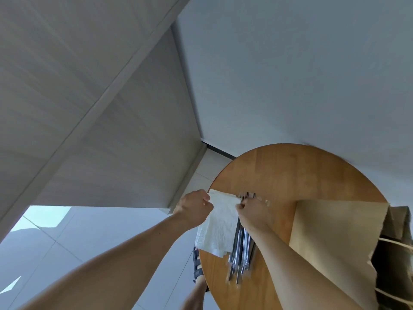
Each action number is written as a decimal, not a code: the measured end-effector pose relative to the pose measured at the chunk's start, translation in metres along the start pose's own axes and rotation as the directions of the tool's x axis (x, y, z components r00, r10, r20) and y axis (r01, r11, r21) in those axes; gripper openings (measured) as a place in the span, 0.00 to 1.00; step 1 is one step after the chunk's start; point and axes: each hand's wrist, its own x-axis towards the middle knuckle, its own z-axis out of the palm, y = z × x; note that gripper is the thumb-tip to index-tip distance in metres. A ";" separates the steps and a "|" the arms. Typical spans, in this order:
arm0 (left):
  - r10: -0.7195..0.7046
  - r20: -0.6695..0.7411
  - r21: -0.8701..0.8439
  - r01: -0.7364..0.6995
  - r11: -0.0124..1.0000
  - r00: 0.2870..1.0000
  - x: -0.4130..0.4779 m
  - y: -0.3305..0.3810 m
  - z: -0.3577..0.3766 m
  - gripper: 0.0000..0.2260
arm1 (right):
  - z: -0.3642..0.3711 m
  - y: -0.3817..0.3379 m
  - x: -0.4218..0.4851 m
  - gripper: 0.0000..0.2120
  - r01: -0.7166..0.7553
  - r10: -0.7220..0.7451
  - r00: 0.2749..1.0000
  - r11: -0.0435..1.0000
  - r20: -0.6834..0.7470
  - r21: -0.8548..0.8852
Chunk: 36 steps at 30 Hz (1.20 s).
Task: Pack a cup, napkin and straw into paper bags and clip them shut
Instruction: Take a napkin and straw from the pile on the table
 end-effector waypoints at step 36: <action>-0.010 0.055 -0.396 0.031 0.918 0.998 -0.017 0.018 0.019 0.08 | 0.027 0.057 -0.049 0.14 -0.280 0.249 0.958 0.925 0.145 0.258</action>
